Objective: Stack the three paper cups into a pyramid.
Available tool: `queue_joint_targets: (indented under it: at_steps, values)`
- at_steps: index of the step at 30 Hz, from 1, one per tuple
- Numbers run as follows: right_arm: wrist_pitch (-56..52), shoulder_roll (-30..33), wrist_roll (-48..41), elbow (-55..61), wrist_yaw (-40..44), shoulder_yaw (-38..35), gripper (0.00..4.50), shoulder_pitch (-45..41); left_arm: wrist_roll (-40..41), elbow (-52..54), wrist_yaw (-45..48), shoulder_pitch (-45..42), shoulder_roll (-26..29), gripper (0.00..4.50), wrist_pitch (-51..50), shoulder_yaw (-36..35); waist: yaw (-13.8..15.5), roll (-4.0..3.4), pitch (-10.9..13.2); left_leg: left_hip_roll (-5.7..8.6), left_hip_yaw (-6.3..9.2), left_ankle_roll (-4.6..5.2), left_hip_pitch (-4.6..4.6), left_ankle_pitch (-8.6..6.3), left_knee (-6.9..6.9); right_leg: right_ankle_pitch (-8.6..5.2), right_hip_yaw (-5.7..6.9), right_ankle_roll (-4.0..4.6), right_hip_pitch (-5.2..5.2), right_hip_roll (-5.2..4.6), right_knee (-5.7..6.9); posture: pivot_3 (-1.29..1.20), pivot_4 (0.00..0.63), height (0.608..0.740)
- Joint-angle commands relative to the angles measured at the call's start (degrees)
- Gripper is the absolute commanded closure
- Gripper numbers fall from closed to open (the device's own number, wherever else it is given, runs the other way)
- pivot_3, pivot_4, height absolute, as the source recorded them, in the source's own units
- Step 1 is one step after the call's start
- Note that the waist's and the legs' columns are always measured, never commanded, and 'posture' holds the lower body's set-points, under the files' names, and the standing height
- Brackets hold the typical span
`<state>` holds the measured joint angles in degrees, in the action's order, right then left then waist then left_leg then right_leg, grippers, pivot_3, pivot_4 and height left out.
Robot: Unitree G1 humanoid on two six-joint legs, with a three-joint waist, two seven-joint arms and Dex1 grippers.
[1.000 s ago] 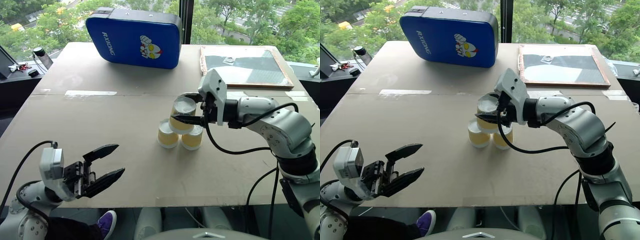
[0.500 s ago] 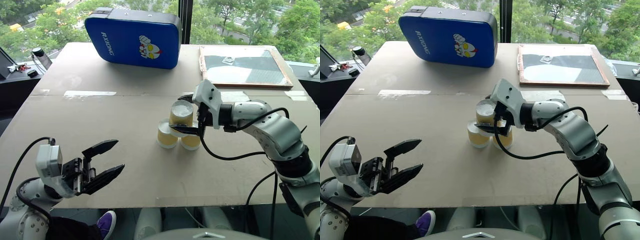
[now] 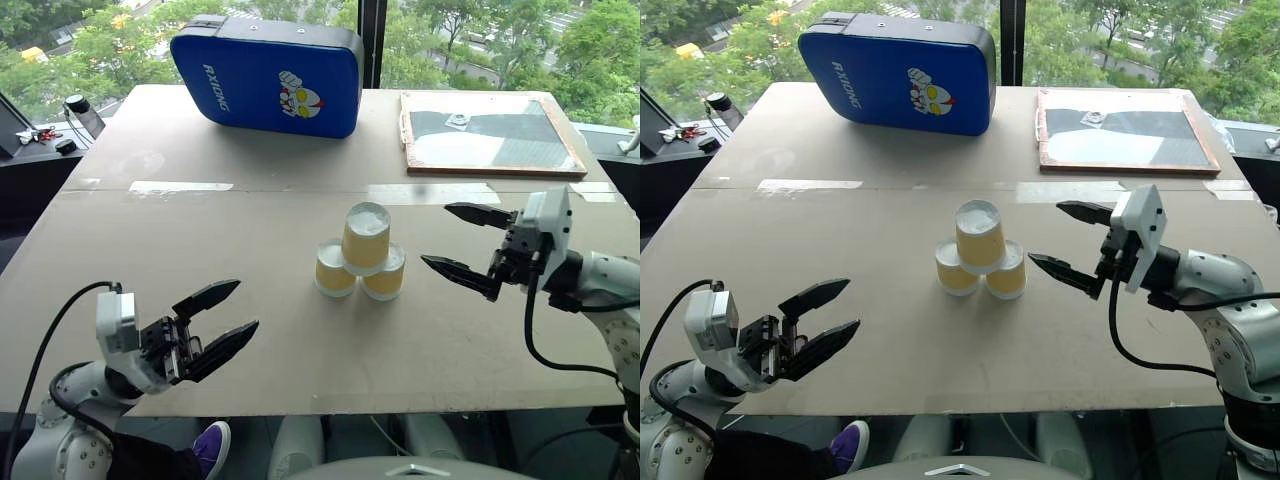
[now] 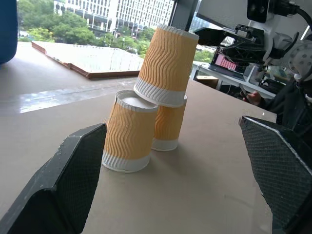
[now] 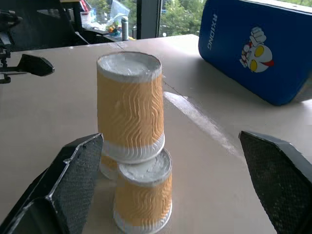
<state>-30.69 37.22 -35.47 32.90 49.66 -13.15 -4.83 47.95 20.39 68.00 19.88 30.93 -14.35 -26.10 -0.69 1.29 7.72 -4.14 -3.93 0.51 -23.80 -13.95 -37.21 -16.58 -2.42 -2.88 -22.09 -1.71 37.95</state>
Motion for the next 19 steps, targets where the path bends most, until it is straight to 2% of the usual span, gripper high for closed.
queue_joint_targets:
  at_steps: [1, 5, 10, 19]
  values:
    - [6.5, -0.3, 1.8, -0.2, 1.6, -4.3, 0.09, 7.6, -2.1, -0.3, -4.8, 0.6, 0.0, 0.0, -0.9, 0.0, 0.0, 0.0, 0.0, 0.0, 0.0, 0.0, 0.03, 0.0, 0.0, 0.0, 0.0, 0.0, 0.03, 0.01, 0.0, 0.0, 0.15, 0.74]
    - [15.3, -0.3, 8.1, -7.1, 2.9, -5.3, 0.09, 16.4, -9.1, -1.9, -12.9, 0.8, 2.5, 0.0, -3.6, 0.8, -0.2, 0.06, 0.0, -0.02, -0.01, 0.0, 0.15, 0.0, -0.03, -0.01, -0.06, 0.0, 0.12, 0.06, 0.01, 0.0, 0.15, 0.74]
    - [22.7, -1.3, 10.3, -12.9, 4.2, -5.7, 0.09, 21.8, -9.8, -1.5, -12.2, 3.5, 3.9, 0.0, -4.6, 1.6, -0.1, 0.06, 0.0, -0.02, -0.08, 0.0, 0.19, 0.0, -0.05, -0.01, -0.11, 0.0, 0.16, 0.05, -0.01, 0.0, 0.15, 0.74]
    - [30.5, -2.6, 10.0, -15.2, 4.8, -6.4, 0.09, 27.2, -10.9, -0.3, -13.7, 6.9, 4.6, 0.0, -3.9, -0.2, 0.0, 0.05, 0.0, -0.03, -0.07, 0.0, 0.19, 0.0, -0.04, -0.06, -0.09, 0.09, 0.19, 0.0, -0.02, 0.0, 0.15, 0.74]
